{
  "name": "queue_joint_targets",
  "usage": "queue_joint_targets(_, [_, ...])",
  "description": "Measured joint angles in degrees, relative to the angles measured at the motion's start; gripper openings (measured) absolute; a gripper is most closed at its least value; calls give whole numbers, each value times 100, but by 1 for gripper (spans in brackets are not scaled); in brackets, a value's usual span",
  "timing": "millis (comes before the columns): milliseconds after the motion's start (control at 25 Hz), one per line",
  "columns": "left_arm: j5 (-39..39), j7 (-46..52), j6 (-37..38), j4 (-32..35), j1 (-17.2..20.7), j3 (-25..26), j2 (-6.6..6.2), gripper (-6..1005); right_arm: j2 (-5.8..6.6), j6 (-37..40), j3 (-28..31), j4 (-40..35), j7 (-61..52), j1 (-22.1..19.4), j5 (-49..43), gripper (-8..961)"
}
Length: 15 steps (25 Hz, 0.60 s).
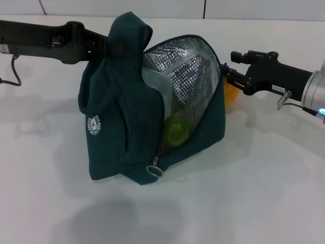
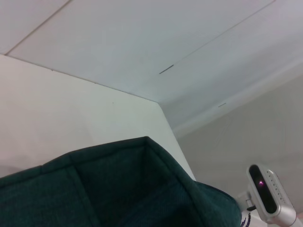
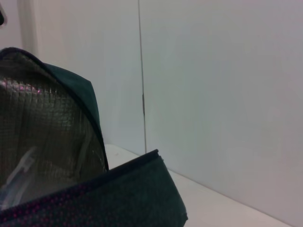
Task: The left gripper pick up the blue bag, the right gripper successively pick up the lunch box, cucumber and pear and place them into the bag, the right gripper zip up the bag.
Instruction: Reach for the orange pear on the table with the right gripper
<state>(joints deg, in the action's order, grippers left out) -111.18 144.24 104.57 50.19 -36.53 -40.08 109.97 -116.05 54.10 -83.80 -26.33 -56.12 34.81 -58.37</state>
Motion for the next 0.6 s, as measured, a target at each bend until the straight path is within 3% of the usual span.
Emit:
queue_joint_targets(360, [0, 0, -8, 14, -21, 0, -12, 45, -5, -6, -5, -4, 13, -11, 2, 368])
queue_joint_targets(600, [-1, 0, -8, 14, -20, 0, -21, 45, -5, -6, -3, -15, 14, -36, 2, 142])
